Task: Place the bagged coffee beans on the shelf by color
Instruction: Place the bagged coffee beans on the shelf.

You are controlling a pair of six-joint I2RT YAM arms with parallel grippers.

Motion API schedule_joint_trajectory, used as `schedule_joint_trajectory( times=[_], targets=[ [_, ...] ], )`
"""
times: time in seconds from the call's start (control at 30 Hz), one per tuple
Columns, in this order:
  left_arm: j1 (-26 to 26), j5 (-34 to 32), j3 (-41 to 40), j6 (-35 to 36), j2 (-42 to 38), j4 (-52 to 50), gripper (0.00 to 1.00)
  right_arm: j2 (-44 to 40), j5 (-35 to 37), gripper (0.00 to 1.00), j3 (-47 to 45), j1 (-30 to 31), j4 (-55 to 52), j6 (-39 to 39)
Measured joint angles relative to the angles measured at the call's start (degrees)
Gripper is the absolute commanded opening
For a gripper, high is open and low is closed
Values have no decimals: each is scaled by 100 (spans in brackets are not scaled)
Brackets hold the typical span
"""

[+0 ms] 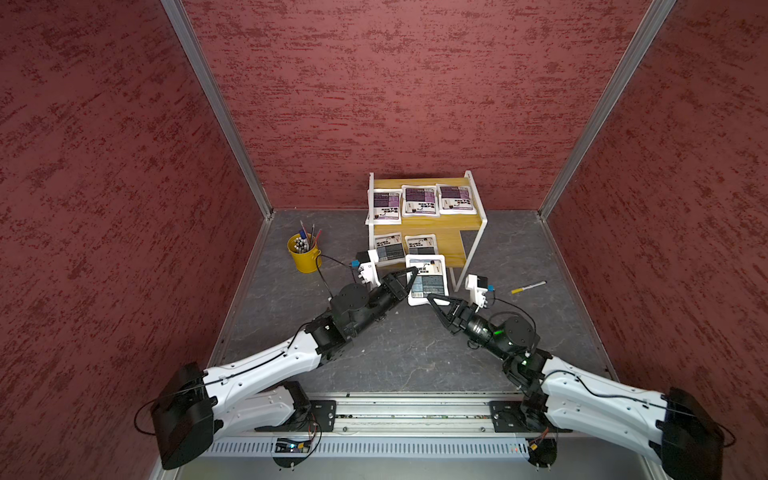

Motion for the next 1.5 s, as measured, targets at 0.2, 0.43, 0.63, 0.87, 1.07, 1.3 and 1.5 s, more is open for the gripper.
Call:
schedule_joint_trajectory(
  times=[0.2, 0.43, 0.63, 0.87, 1.07, 1.3, 1.5],
  targets=[
    [138, 39, -184, 7, -258, -173, 51, -393, 195, 0, -151, 0, -262, -2],
    [632, 345, -448, -2, -1043, -879, 58, -1609, 487, 0, -157, -61, -2028, -105],
    [1244, 960, -468, 136, -1786, -1923, 58, -2035, 514, 0, 505, -538, -4144, -481],
    [1716, 1648, -468, 398, -2133, -2872, 58, -957, -101, 0, 1718, -1241, -5287, -1235],
    [1921, 2081, -466, 632, -2146, -3359, 58, 181, -824, 0, 2481, -1700, -5574, -1790],
    [2216, 2439, -468, 730, -2354, -3648, 58, 942, -1342, 0, 2981, -2225, -5689, -2247],
    [2487, 2675, -468, 813, -2638, -3923, 58, 1543, -1655, 0, 3263, -2559, -5600, -2428]
  ],
)
